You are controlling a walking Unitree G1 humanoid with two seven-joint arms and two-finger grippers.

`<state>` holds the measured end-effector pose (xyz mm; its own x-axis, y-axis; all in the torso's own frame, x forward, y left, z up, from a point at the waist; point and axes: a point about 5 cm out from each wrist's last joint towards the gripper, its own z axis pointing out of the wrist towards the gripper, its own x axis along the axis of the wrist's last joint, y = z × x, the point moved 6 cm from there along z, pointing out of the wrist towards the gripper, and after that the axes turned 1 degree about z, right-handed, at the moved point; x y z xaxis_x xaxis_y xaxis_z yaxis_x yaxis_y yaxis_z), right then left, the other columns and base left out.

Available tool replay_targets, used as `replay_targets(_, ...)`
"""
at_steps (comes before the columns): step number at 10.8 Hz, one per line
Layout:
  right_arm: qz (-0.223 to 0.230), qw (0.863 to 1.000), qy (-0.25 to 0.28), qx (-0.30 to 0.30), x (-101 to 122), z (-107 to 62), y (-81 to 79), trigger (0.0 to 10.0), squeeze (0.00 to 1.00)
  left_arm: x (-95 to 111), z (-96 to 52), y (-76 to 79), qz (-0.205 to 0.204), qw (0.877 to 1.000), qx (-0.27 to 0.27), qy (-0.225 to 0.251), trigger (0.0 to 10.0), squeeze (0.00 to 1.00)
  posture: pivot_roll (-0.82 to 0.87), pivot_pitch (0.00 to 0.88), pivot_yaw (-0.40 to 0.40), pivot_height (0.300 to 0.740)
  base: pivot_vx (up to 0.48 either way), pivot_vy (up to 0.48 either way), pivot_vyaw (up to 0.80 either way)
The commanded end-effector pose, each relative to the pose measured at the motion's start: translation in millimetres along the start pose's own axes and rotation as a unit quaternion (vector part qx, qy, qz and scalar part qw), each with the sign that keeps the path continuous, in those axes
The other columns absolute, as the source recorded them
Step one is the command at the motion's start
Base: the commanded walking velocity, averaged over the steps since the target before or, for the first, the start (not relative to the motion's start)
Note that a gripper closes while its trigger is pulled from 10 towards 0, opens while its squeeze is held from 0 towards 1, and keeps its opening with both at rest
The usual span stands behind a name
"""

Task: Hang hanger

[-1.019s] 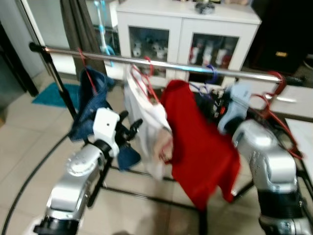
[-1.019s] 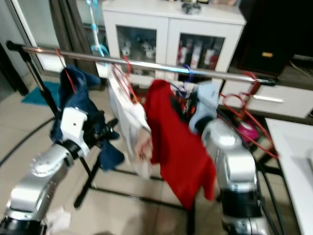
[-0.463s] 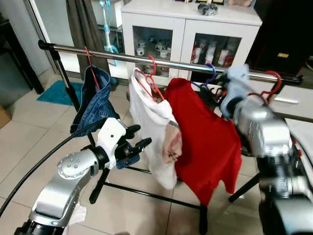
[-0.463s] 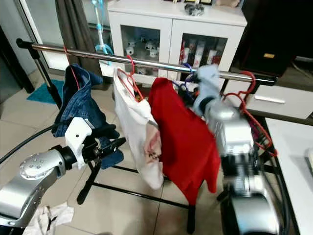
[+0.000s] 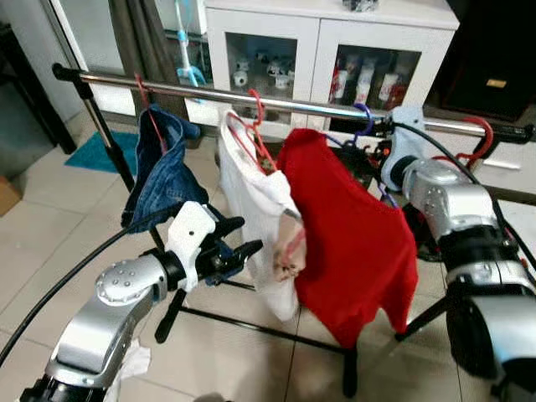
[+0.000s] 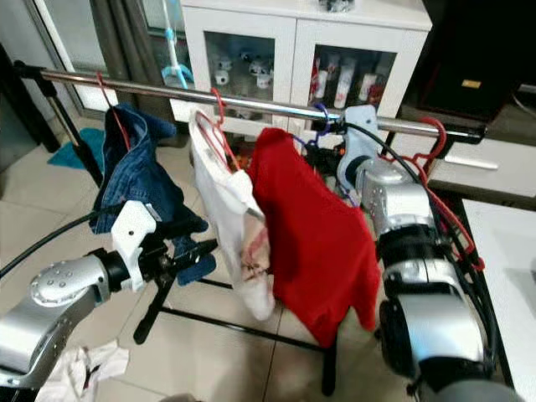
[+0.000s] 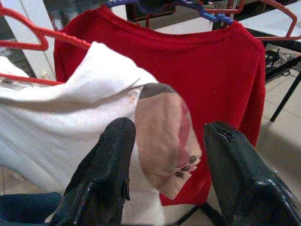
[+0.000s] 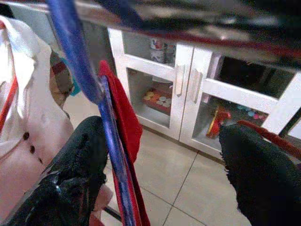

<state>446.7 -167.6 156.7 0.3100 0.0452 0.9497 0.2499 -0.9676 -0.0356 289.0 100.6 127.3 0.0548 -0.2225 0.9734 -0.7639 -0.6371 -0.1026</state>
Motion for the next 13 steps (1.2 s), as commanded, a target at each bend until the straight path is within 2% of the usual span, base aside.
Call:
replay_targets(1, -0.010, 1.000, 0.005, -0.001, 6, 0.9, 3.1, 10.0, 0.00, 6, 0.1, 2.4, 0.005, 1.000, -0.009, 0.005, 10.0, 0.00, 0.00, 0.000, -0.005, 0.740, 0.000, 0.000, 0.00)
replay_targets(2, -0.011, 1.000, -0.004, 0.011, 4, 2.6, 2.1, 6.5, 0.00, 6, 0.2, 2.8, 0.004, 1.000, -0.010, 0.006, 10.0, 0.00, 0.00, 0.000, -0.006, 0.740, 0.000, 0.000, 0.00)
replay_targets(3, -0.002, 0.999, -0.007, 0.040, 3, 2.8, -3.5, 0.0, 0.00, 7, 0.1, 2.8, 0.004, 1.000, -0.010, 0.007, 10.0, 0.00, 0.00, 0.000, -0.005, 0.740, 0.000, 0.000, 0.00)
replay_targets(5, -0.001, 0.997, -0.023, 0.073, -3, 2.1, -9.5, 0.0, 0.00, 7, 0.4, 2.9, 0.004, 1.000, -0.011, 0.008, 10.0, 0.00, -0.01, 0.000, -0.004, 0.740, 0.000, 0.000, 0.00)
replay_targets(13, 0.023, 0.995, -0.025, 0.095, -5, 4.1, -14.7, 0.0, 0.00, 9, -0.7, -1.3, 0.009, 1.000, -0.004, 0.011, 10.0, 0.00, 0.00, 0.000, -0.008, 0.740, 0.000, 0.000, 0.00)
